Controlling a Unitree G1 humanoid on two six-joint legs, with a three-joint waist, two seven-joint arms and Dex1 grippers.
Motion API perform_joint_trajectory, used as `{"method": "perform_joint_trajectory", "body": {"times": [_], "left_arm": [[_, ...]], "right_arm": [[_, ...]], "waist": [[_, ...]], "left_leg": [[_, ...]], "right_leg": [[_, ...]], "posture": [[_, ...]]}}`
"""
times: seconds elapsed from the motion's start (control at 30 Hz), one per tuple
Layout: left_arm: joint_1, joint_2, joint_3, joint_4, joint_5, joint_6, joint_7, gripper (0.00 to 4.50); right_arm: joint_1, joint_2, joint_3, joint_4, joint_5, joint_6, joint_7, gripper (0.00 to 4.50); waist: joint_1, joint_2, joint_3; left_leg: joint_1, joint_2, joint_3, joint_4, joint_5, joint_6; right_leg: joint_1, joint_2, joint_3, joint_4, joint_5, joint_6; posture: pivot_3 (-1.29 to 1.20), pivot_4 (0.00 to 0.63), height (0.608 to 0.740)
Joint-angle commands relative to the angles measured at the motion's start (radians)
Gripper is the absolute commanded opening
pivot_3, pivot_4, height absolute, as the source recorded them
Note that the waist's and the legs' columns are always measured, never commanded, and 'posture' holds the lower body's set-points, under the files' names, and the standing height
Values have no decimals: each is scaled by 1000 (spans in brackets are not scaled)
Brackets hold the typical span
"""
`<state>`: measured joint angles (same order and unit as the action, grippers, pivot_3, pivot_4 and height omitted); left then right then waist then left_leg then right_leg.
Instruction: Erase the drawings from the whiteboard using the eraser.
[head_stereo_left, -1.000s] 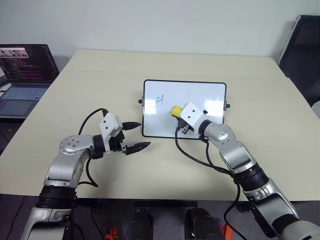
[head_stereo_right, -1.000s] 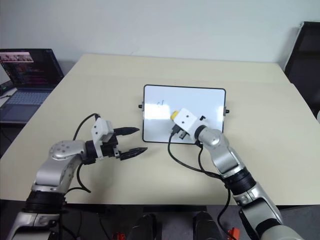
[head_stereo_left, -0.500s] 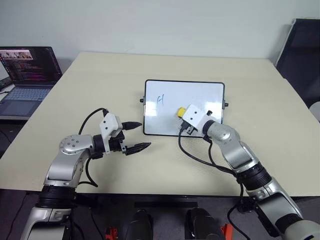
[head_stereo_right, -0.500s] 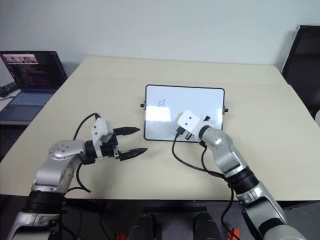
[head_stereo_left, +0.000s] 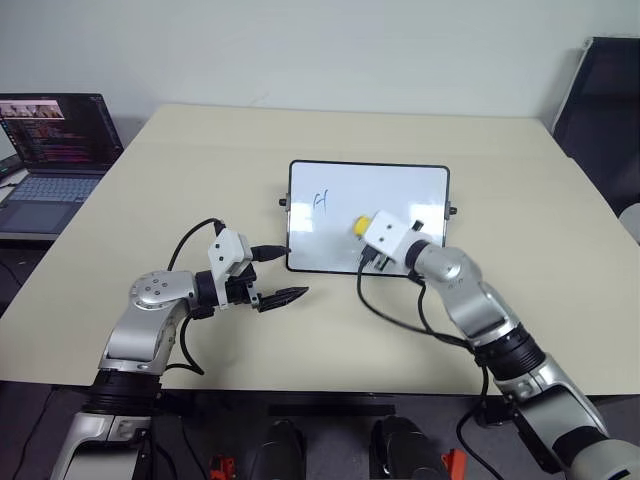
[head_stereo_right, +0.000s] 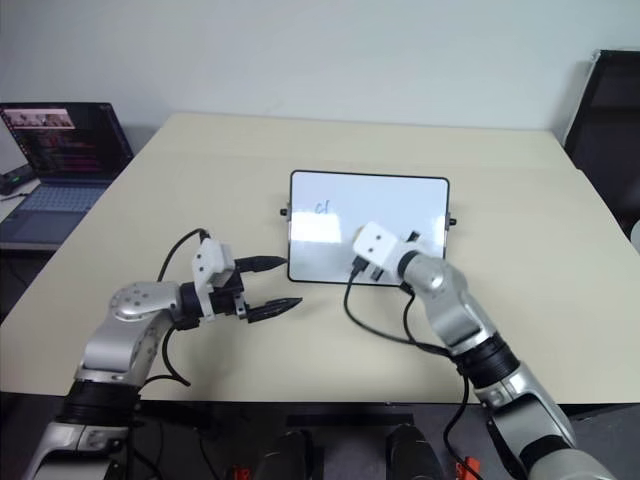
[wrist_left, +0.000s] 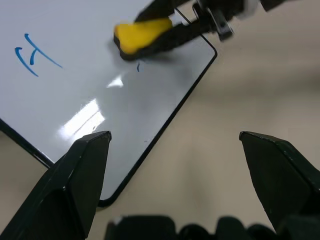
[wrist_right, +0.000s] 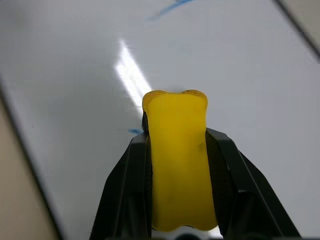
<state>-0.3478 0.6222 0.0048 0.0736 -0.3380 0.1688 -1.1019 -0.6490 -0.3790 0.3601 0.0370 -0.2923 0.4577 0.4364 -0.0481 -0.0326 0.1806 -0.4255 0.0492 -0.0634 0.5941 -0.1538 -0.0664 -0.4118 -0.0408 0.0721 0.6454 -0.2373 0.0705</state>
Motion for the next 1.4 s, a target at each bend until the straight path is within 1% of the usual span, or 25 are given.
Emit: {"method": "perform_joint_trajectory", "body": {"times": [0.03,0.17,0.23,0.3,0.43,0.5,0.73,0.83,1.0,1.13,1.17,1.3,1.4], "left_arm": [[-30,11,19,-1,-11,-10,-8,4500],[-36,14,22,17,-13,-19,-16,4500],[-36,14,22,20,-12,-20,-18,4500],[-35,12,21,12,-12,-17,-16,4500],[-29,7,13,-16,-12,-4,-5,4500],[-30,5,10,-25,-12,2,0,4500],[-33,3,7,-27,-11,6,5,4500],[-34,3,7,-27,-11,6,5,4500],[-43,3,7,-29,-13,15,5,4500],[-46,0,5,-35,-13,22,8,4500],[-46,-1,4,-37,-12,23,9,4500],[-46,-1,6,-38,-13,26,10,4500],[-50,0,8,-36,-13,29,10,4500]], "right_arm": [[31,-19,-2,3,6,43,60,1132],[69,-57,65,-62,11,64,198,1123],[72,-61,77,-76,-5,60,208,1123],[57,-51,70,-60,-30,43,170,1123],[6,-18,21,-2,-80,-21,17,1123],[-2,-17,20,8,-78,-35,14,1123],[59,-55,103,-51,-53,10,201,1123],[72,-65,110,-68,-64,16,223,1123],[23,-42,32,-8,-109,-43,56,1123],[8,-43,28,15,-106,-56,45,1123],[10,-51,30,19,-105,-51,58,1123],[56,-120,58,-28,-79,-49,190,1123],[74,-119,90,-70,-72,-57,245,1123]], "waist": [[0,0,0],[-3,0,0],[-4,0,0],[-6,0,0],[-9,0,0],[-8,0,0],[-7,0,0],[-7,0,0],[-8,0,0],[-5,0,0],[-6,0,0],[-1,0,0],[-1,-1,0]], "left_leg": [[0,0,0,0,0,0],[0,0,0,0,0,0],[1,0,0,0,0,0],[1,0,0,0,0,0],[1,0,0,0,0,0],[0,0,0,0,0,0],[0,0,0,0,0,0],[0,0,0,-1,0,0],[0,0,0,-1,0,0],[0,0,0,-1,0,0],[0,0,0,-1,0,0],[0,0,1,-1,0,0],[0,0,1,-1,0,0]], "right_leg": [[0,0,0,0,0,0],[0,0,0,0,0,0],[0,0,0,1,0,0],[0,0,0,1,0,0],[0,0,0,1,0,0],[-1,0,0,1,0,0],[0,0,0,0,0,0],[0,0,0,0,0,0],[-1,0,0,0,0,0],[-2,-1,0,-1,0,0],[-3,-1,0,-2,0,0],[-3,-2,0,-2,0,0],[-1,-1,0,-1,0,0]], "posture": [[0,150,740],[0,150,740],[0,150,740],[0,150,740],[0,150,740],[0,150,740],[0,150,740],[0,150,740],[0,150,740],[0,150,740],[0,150,740],[0,150,740],[0,150,740]]}}
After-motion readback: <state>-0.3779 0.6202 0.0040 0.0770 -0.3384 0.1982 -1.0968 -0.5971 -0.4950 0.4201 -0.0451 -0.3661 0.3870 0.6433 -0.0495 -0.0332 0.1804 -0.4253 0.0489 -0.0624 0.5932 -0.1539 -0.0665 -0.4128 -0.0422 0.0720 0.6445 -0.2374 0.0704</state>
